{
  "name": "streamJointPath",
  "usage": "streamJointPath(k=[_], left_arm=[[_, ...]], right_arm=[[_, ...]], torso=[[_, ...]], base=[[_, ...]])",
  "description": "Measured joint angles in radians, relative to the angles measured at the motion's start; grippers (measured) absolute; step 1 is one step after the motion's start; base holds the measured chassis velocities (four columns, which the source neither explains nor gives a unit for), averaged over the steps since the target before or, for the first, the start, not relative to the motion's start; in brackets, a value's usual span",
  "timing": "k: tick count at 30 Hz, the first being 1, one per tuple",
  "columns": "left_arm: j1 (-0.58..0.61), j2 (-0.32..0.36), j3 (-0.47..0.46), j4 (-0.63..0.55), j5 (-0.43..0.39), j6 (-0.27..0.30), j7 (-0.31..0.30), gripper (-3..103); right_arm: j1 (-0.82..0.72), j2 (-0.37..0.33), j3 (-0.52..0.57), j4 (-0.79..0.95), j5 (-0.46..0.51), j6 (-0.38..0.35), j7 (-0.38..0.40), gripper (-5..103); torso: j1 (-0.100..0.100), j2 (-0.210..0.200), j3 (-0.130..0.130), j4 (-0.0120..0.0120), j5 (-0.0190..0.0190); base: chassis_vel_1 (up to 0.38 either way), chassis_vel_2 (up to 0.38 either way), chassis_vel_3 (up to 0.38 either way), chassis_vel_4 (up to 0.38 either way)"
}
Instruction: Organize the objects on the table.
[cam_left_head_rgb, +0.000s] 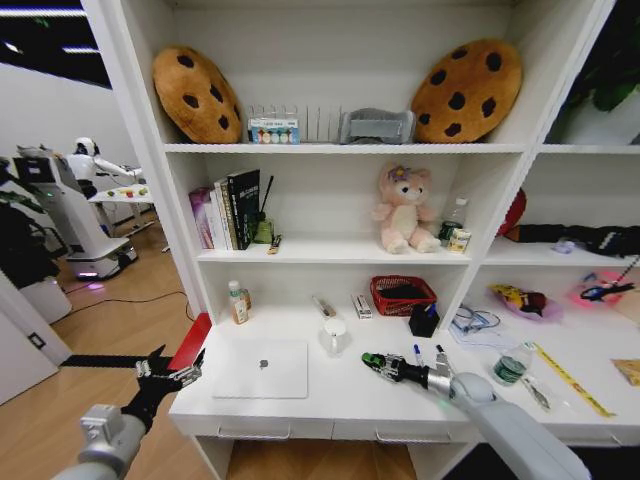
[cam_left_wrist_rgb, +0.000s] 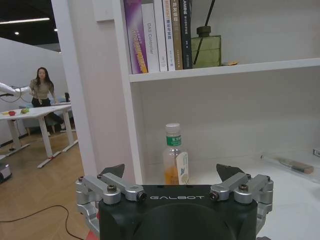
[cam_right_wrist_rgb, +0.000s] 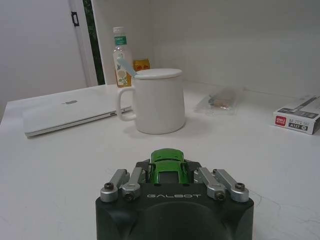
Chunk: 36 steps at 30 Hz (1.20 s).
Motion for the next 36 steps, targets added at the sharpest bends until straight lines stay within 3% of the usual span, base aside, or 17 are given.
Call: streamJointPath(k=[9, 11, 12, 14, 15, 17, 18, 20, 22, 27, 28, 30, 34, 36], left_arm=[[0.0, 0.0, 0.0, 0.0, 0.0, 0.0, 0.0, 100], [0.0, 0.0, 0.0, 0.0, 0.0, 0.0, 0.0, 100], [0.0, 0.0, 0.0, 0.0, 0.0, 0.0, 0.0, 100], [0.0, 0.0, 0.0, 0.0, 0.0, 0.0, 0.0, 100], [0.0, 0.0, 0.0, 0.0, 0.0, 0.0, 0.0, 100], [0.0, 0.0, 0.0, 0.0, 0.0, 0.0, 0.0, 100], [0.0, 0.0, 0.0, 0.0, 0.0, 0.0, 0.0, 100], [0.0, 0.0, 0.0, 0.0, 0.0, 0.0, 0.0, 100], [0.0, 0.0, 0.0, 0.0, 0.0, 0.0, 0.0, 100], [0.0, 0.0, 0.0, 0.0, 0.0, 0.0, 0.0, 100], [0.0, 0.0, 0.0, 0.0, 0.0, 0.0, 0.0, 100], [0.0, 0.0, 0.0, 0.0, 0.0, 0.0, 0.0, 100], [0.0, 0.0, 0.0, 0.0, 0.0, 0.0, 0.0, 100], [0.0, 0.0, 0.0, 0.0, 0.0, 0.0, 0.0, 100]], right_arm=[[-0.056, -0.052, 0.106, 0.125, 0.049, -0.001, 0.005, 36], [-0.073, -0.116, 0.166, 0.213, 0.115, -0.001, 0.007, 36], [-0.073, -0.116, 0.166, 0.213, 0.115, -0.001, 0.007, 36], [-0.075, -0.206, 0.204, 0.284, 0.206, 0.002, 0.019, 36], [-0.075, -0.206, 0.204, 0.284, 0.206, 0.002, 0.019, 36], [-0.068, -0.309, 0.226, 0.353, 0.3, 0.003, 0.028, 36], [-0.068, -0.309, 0.226, 0.353, 0.3, 0.003, 0.028, 36], [-0.012, -0.378, 0.221, 0.413, 0.372, -0.007, 0.068, 36], [0.08, -0.402, 0.193, 0.456, 0.399, -0.031, 0.122, 36], [0.289, -0.402, 0.089, 0.491, 0.414, -0.105, 0.231, 36], [0.367, -0.389, 0.017, 0.485, 0.417, -0.128, 0.266, 36], [0.512, -0.344, -0.117, 0.449, 0.408, -0.158, 0.316, 36], [0.661, -0.286, -0.241, 0.408, 0.389, -0.208, 0.358, 36], [0.759, -0.216, -0.35, 0.362, 0.393, -0.258, 0.41, 36]], torso=[[0.0, 0.0, 0.0, 0.0001, 0.0], [0.0, 0.0, 0.0, 0.0, 0.0], [0.0, 0.0, 0.0, 0.0, 0.0], [0.0, 0.0, 0.0, 0.0001, -0.0004], [0.0, 0.0, 0.0, 0.0001, -0.0004], [0.0, 0.0, 0.0, -0.0002, -0.0005], [0.0, 0.0, 0.0, -0.0002, -0.0005], [0.0, 0.0, 0.0, -0.0003, -0.0005], [0.0, 0.0, 0.0, -0.0001, 0.0], [0.0, 0.0, 0.0, 0.0003, -0.001], [0.0, 0.0, 0.0, 0.0, -0.0006], [0.0, 0.0, 0.0, 0.0001, 0.0005], [0.0, 0.0, 0.0, 0.0003, -0.0011], [0.0, 0.0, 0.0, 0.0002, -0.0004]], base=[[0.0, 0.0, 0.0, 0.0], [0.0, 0.0, 0.0, 0.0], [0.0, 0.0, 0.0, 0.0], [0.0, 0.0, 0.0, 0.0], [0.0, 0.0, 0.0, 0.0], [0.0, 0.0, 0.0, 0.0], [0.0, 0.0, 0.0, 0.0], [0.0, 0.0, 0.0, 0.0], [0.0, 0.0, 0.0, 0.0], [0.0, 0.0, 0.0, 0.0], [0.0, 0.0, 0.0, 0.0], [0.0, 0.0, 0.0, 0.0], [0.0, 0.0, 0.0, 0.0], [0.0, 0.0, 0.0, 0.0]])
